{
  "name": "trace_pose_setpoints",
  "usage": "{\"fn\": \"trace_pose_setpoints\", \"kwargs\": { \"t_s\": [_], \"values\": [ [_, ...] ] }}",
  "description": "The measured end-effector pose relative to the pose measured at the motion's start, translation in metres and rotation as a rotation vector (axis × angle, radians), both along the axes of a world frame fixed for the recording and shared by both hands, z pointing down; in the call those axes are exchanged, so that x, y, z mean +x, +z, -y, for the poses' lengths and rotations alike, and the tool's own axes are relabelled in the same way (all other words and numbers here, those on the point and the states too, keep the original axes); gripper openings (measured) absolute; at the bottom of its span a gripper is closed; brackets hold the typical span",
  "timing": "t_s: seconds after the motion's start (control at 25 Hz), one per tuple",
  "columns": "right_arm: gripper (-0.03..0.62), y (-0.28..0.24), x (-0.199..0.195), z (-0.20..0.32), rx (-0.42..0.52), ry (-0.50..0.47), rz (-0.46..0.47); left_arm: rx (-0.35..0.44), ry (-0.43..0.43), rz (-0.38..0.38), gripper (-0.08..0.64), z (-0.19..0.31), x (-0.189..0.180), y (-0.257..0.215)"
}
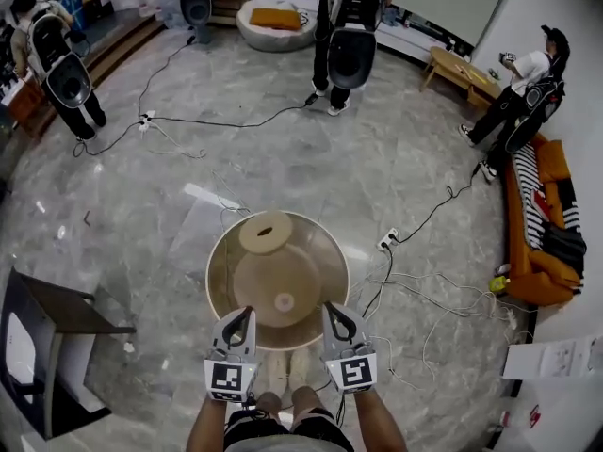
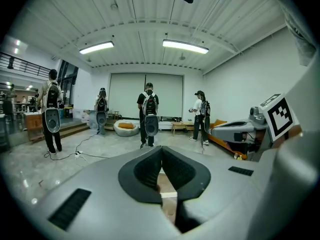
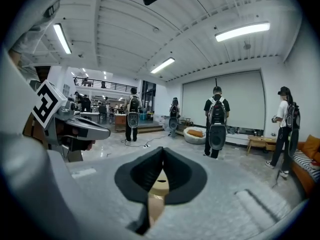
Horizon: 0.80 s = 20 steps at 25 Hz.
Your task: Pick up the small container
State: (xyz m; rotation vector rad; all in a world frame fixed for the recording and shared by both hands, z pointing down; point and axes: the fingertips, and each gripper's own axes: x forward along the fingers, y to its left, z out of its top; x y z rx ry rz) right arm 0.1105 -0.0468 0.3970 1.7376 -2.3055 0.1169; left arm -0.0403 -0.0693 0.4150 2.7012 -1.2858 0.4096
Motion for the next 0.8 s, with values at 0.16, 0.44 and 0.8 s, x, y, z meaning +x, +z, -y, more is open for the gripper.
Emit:
{"fn": "trace_pose_setpoints", "kwargs": {
  "t_s": [0.16,0.44,0.8],
  "values": [
    [0.000,0.044,-0.008,0.026,-0.025,-0.038,0.011,-0.033,-0.020,0.007,0.018,0.013,0.000,0.042],
    [0.000,0.139,-0.023,0.058,-0.103,-0.089,0.038,-0.112,-0.086,-0.005,0.018,0.036,-0.005,0.122],
    [0.000,0.240,-0.035,0.075,-0.158,-0.144,0.055,-0.194,-0.161,-0.033,0.018,0.049,-0.010,0.213]
  ]
}}
